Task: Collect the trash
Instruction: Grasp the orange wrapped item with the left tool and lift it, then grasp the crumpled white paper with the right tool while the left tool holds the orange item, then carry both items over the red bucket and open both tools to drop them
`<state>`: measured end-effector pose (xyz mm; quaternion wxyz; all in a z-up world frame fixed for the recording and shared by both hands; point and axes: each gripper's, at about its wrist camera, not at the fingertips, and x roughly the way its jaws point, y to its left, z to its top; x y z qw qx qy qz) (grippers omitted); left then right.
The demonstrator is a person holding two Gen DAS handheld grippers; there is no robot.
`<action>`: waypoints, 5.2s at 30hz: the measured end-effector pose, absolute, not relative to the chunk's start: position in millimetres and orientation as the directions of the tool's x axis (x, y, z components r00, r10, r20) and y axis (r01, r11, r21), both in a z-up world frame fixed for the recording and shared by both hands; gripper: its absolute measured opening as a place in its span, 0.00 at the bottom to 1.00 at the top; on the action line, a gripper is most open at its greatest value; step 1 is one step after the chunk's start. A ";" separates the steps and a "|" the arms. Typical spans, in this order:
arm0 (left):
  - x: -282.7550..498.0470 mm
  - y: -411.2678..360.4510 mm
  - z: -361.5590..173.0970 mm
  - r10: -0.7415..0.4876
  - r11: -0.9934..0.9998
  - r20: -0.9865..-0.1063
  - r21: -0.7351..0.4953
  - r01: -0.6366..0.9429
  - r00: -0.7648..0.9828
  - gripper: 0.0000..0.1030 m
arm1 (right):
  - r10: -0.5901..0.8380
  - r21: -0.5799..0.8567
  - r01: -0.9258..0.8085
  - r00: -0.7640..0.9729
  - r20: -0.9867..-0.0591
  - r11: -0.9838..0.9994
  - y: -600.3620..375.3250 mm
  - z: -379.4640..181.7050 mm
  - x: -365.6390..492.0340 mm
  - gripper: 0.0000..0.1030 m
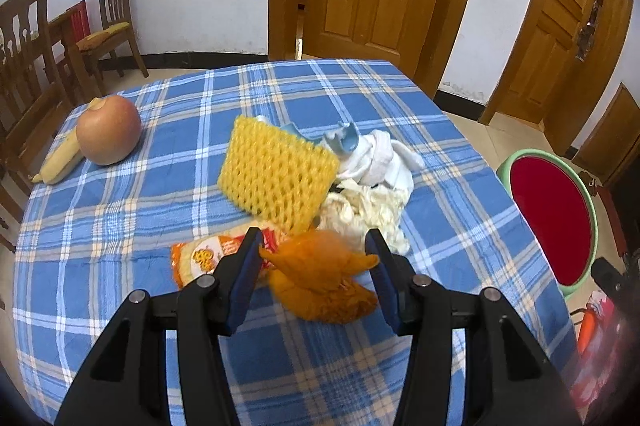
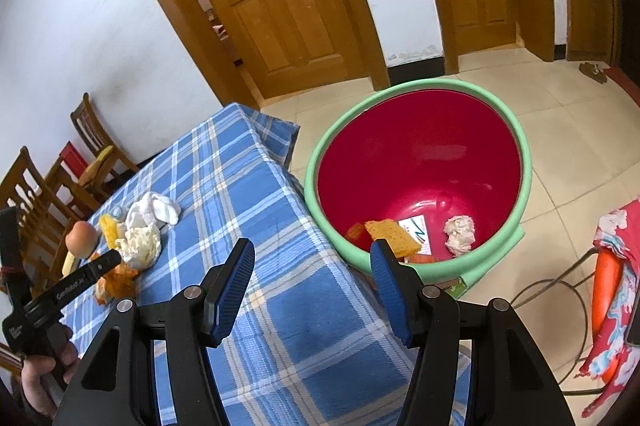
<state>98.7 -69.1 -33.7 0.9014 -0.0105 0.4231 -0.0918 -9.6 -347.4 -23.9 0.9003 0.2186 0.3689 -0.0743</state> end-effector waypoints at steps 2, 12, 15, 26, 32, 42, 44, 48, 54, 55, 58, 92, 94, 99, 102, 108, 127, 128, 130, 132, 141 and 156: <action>94.9 -66.4 -33.9 -0.177 0.982 -0.763 -0.098 0.161 0.622 0.51 | 0.033 0.340 0.290 0.716 -0.697 0.895 -345.6 -24.3 -9.0 0.60; 83.5 -57.9 -49.1 -0.196 0.979 -0.794 -0.124 0.163 0.576 0.57 | 0.052 0.341 0.267 0.716 -0.696 0.901 -337.9 -23.7 -8.9 0.60; 83.8 -58.1 -53.0 -0.221 0.974 -0.805 -0.149 0.172 0.551 0.53 | 0.055 0.341 0.263 0.715 -0.697 0.902 -335.7 -24.0 -8.7 0.60; 76.0 -59.6 -48.7 -0.286 0.955 -0.801 -0.193 0.225 0.526 0.17 | 0.076 0.336 0.235 0.709 -0.701 0.912 -324.3 -23.6 -7.2 0.60; 71.6 -41.3 -33.1 -0.292 0.956 -0.768 -0.213 0.203 0.570 0.17 | 0.122 0.327 0.159 0.710 -0.694 0.931 -303.3 -18.3 4.1 0.60; 78.5 -8.1 -16.1 -0.224 0.975 -0.739 -0.177 0.137 0.635 0.17 | 0.253 0.335 -0.011 0.682 -0.686 0.942 -248.1 -14.7 40.5 0.60; 81.4 -1.8 -16.1 -0.207 0.978 -0.740 -0.172 0.118 0.640 0.17 | 0.274 0.334 -0.041 0.668 -0.691 0.942 -234.8 -16.0 49.1 0.60; 85.3 8.6 -18.5 -0.189 0.981 -0.743 -0.170 0.092 0.642 0.17 | 0.315 0.338 -0.091 0.641 -0.700 0.937 -213.2 -20.7 64.0 0.60; 86.8 18.6 -24.2 -0.189 0.980 -0.748 -0.185 0.074 0.636 0.17 | 0.348 0.325 -0.150 0.596 -0.724 0.934 -181.4 -33.9 90.8 0.72; 87.0 19.8 -25.0 -0.190 0.980 -0.749 -0.187 0.072 0.635 0.17 | 0.348 0.317 -0.161 0.590 -0.728 0.935 -176.5 -36.0 94.5 0.72; 87.1 23.6 -26.7 -0.193 0.978 -0.749 -0.195 0.066 0.633 0.17 | 0.338 0.294 -0.171 0.579 -0.743 0.940 -165.4 -43.7 107.1 0.72; 74.7 -8.7 -11.8 -0.297 0.955 -0.717 -0.236 0.180 0.631 0.17 | 0.310 0.349 -0.075 0.655 -0.689 0.934 -201.2 -27.4 70.4 0.30; 72.8 -15.8 -8.6 -0.309 0.951 -0.713 -0.239 0.196 0.629 0.17 | 0.305 0.353 -0.065 0.662 -0.684 0.933 -207.6 -24.1 63.7 0.30; 68.9 -35.2 -2.2 -0.338 0.941 -0.706 -0.240 0.239 0.622 0.17 | 0.286 0.363 -0.031 0.681 -0.675 0.931 -227.3 -18.1 45.0 0.30; 66.7 -47.5 -0.3 -0.359 0.932 -0.705 -0.243 0.267 0.612 0.17 | 0.268 0.365 -0.008 0.693 -0.670 0.931 -240.2 -15.8 36.3 0.30; 62.8 -75.2 3.6 -0.401 0.912 -0.707 -0.247 0.329 0.583 0.17 | 0.228 0.366 0.043 0.714 -0.662 0.930 -264.9 -13.6 23.8 0.30; 68.0 -173.3 3.2 -0.481 0.837 -0.725 -0.210 0.506 0.494 0.17 | 0.088 0.385 0.235 0.747 -0.660 0.892 -355.1 -14.8 -9.6 0.31; 68.9 -179.2 2.3 -0.484 0.832 -0.726 -0.207 0.515 0.488 0.17 | 0.083 0.385 0.243 0.746 -0.661 0.890 -358.4 -15.9 -9.5 0.31; 70.5 -188.9 0.5 -0.486 0.825 -0.730 -0.201 0.528 0.480 0.17 | 0.072 0.388 0.261 0.744 -0.664 0.884 -364.7 -18.5 -10.1 0.31; 72.8 -198.6 -2.0 -0.489 0.818 -0.735 -0.199 0.540 0.470 0.17 | 0.061 0.389 0.279 0.740 -0.669 0.878 -371.9 -22.3 -10.2 0.31; 81.4 -239.4 -14.8 -0.492 0.790 -0.757 -0.180 0.586 0.430 0.17 | 0.008 0.377 0.359 0.715 -0.699 0.854 -402.9 -40.0 -8.7 0.33; 89.7 -287.6 -34.8 -0.495 0.758 -0.784 -0.179 0.628 0.374 0.17 | -0.041 0.368 0.427 0.697 -0.716 0.826 -443.5 -54.8 -6.0 0.40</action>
